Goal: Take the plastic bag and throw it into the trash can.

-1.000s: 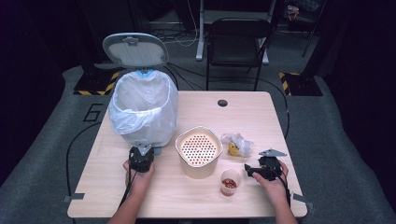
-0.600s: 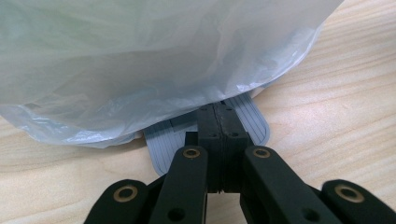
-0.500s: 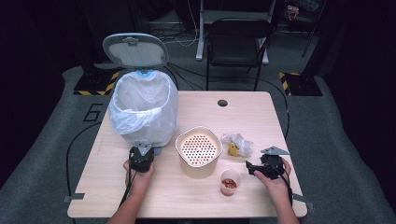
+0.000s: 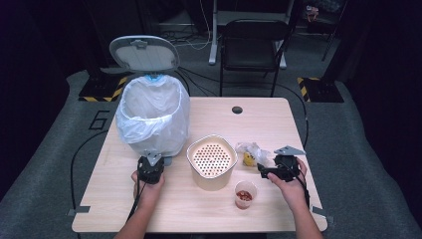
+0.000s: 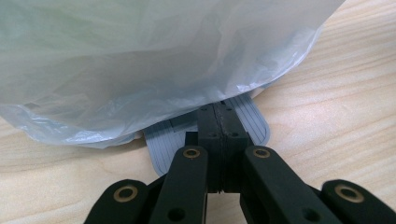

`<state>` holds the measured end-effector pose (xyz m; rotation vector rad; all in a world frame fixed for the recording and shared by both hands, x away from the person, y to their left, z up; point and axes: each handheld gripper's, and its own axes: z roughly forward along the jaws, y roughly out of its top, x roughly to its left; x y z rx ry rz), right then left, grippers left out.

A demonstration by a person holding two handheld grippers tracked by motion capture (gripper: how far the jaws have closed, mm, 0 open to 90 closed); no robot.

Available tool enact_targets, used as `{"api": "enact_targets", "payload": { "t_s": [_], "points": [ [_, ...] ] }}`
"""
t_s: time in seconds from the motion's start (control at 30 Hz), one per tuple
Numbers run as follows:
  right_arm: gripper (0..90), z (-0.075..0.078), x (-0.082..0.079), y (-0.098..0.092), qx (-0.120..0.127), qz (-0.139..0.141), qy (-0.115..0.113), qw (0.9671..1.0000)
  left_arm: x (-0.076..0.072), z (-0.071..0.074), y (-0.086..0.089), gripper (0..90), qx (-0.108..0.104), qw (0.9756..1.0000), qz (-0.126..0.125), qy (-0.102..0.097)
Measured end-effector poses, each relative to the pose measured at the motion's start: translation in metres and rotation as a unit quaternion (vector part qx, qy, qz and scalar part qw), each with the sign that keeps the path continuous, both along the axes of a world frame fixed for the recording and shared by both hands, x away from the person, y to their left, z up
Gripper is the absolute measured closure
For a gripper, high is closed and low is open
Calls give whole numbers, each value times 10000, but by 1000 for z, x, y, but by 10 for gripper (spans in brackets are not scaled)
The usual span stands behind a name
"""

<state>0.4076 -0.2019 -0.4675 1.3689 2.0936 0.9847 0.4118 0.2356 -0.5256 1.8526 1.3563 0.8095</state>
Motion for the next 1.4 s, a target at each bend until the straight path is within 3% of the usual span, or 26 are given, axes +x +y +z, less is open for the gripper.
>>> {"api": "enact_targets", "payload": {
  "t_s": [0.23, 0.47, 0.9, 1.03, 1.1, 1.17, 1.4],
  "points": [
    [139, 12, 24, 12, 373, -32, 98, 9993, -1, 0, -2, 898, 111, 9999, 4, 3],
    [138, 19, 43, 24, 156, -169, -2, 9997, -1, 0, -2, 897, 111, 9999, 12, -18],
    [140, 16, 68, 42, 115, -441, 15, 9990, -2, 0, -2, 897, 164, 9998, -1, -82],
    [139, 8, 68, 45, -6, -482, 177, 9987, -1, 1, 0, 899, 31, 10000, -9, -32],
    [140, 4, 66, 45, -39, -478, 204, 9986, -1, 0, -1, 900, 114, 9999, 4, -104],
    [140, -2, 63, 42, -24, -515, 233, 9984, -2, 1, -3, 900, 199, 9998, -7, -52],
    [140, -15, 51, 37, -126, -594, 314, 9977, -2, 0, -6, 900, 302, 9995, 50, -118]
  ]
}}
